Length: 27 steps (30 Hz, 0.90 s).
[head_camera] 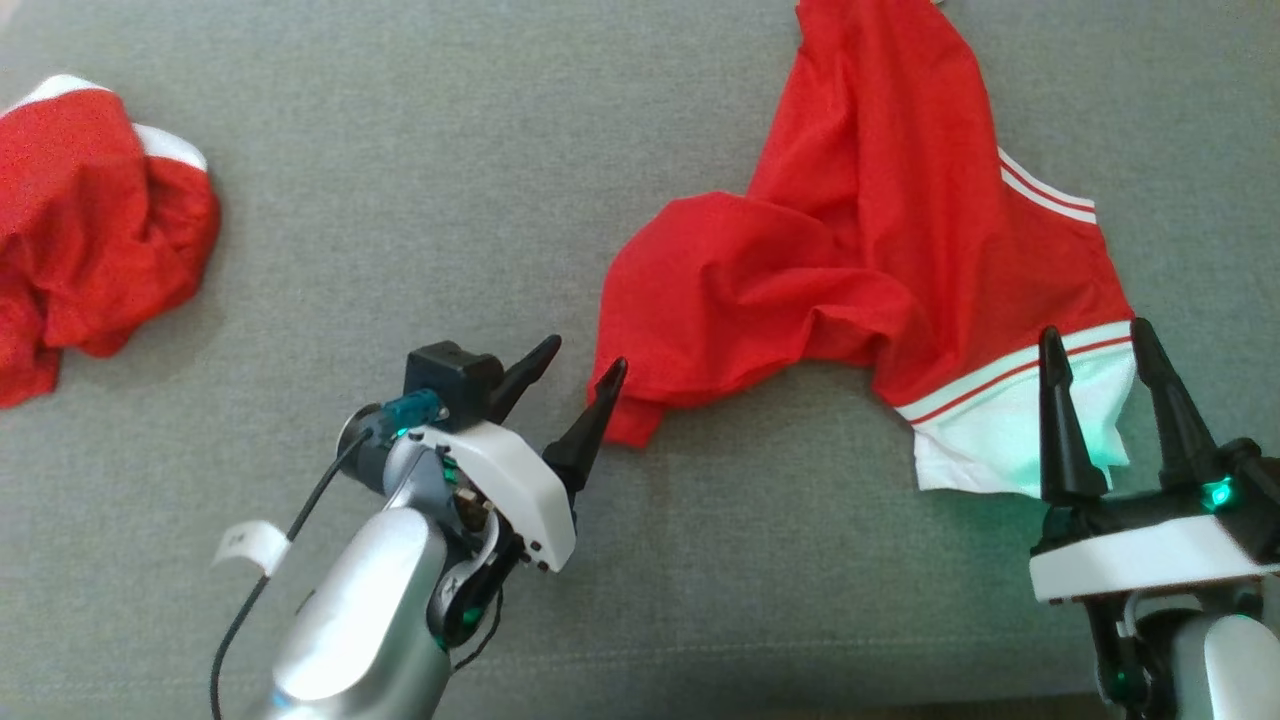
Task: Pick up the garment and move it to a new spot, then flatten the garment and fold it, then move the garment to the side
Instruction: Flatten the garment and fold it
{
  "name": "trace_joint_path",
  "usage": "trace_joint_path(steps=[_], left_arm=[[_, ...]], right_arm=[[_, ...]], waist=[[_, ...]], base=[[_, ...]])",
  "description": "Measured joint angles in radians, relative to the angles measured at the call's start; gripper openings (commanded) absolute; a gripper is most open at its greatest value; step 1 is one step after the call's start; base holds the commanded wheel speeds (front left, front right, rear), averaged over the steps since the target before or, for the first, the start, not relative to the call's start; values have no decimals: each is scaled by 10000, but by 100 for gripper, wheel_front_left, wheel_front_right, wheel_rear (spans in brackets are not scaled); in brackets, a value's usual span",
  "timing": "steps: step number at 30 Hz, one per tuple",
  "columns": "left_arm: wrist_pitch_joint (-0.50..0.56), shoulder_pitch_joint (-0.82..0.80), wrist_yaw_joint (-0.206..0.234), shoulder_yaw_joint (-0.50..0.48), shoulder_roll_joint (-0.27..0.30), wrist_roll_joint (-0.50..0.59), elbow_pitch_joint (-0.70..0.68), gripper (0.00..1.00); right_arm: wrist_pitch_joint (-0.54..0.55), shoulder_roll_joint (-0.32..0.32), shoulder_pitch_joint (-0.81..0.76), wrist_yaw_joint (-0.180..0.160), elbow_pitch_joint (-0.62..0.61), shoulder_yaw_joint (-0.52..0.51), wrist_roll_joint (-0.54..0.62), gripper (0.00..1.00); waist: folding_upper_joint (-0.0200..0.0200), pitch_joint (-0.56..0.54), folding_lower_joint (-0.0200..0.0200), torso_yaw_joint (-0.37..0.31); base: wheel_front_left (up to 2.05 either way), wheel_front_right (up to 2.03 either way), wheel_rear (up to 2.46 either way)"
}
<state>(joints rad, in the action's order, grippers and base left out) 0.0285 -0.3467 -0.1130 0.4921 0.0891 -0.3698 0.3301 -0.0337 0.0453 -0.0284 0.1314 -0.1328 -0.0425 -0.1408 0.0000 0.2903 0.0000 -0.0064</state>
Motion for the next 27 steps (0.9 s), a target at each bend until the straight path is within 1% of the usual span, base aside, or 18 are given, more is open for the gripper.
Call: trace_joint_path(steps=[2,10,15,18,19,20,21,22,23,24,27], left_arm=[[58,-118,-29,113,2,-196,253,100],[403,-494,-109,711,125,-313,880,100],[587,-631,-115,800,209,-313,1101,100],[777,-733,-44,863,219,-299,1174,100],[918,-740,69,892,221,-290,1189,100],[989,-748,105,899,219,-290,1191,94],[1091,-763,173,920,219,-290,1191,84],[1160,-779,217,928,224,-290,1189,49],[1248,-795,293,922,244,-290,1198,29],[1294,-801,347,920,278,-290,1204,0],[1325,-795,357,932,332,-290,1191,0]], right_arm=[[0,0,8,0,-2,4,2,100],[0,0,40,0,-75,-17,2,100],[0,0,51,0,-98,-21,0,100],[0,0,51,0,-96,-27,0,100],[2,0,51,0,-94,-29,-4,100],[2,0,51,0,-92,-29,-12,100],[2,0,51,0,-92,-29,-23,100],[2,0,52,0,-92,-29,-42,100],[2,0,52,0,-90,-27,-65,100],[2,0,52,0,-82,-27,-77,100],[2,0,56,0,-40,-21,-77,100]], waist=[[0,89,0,-83],[0,344,0,-301],[0,378,0,-318],[0,361,0,-300],[0,343,0,-294],[0,333,0,-293],[0,324,0,-292],[0,318,0,-293],[0,313,0,-297],[0,307,0,-301],[0,292,0,-314]], base=[[0,0,0],[0,0,0],[0,0,0],[0,0,0],[0,0,0],[0,0,0],[0,0,0],[0,0,0],[0,0,0],[0,0,0],[0,0,0]])
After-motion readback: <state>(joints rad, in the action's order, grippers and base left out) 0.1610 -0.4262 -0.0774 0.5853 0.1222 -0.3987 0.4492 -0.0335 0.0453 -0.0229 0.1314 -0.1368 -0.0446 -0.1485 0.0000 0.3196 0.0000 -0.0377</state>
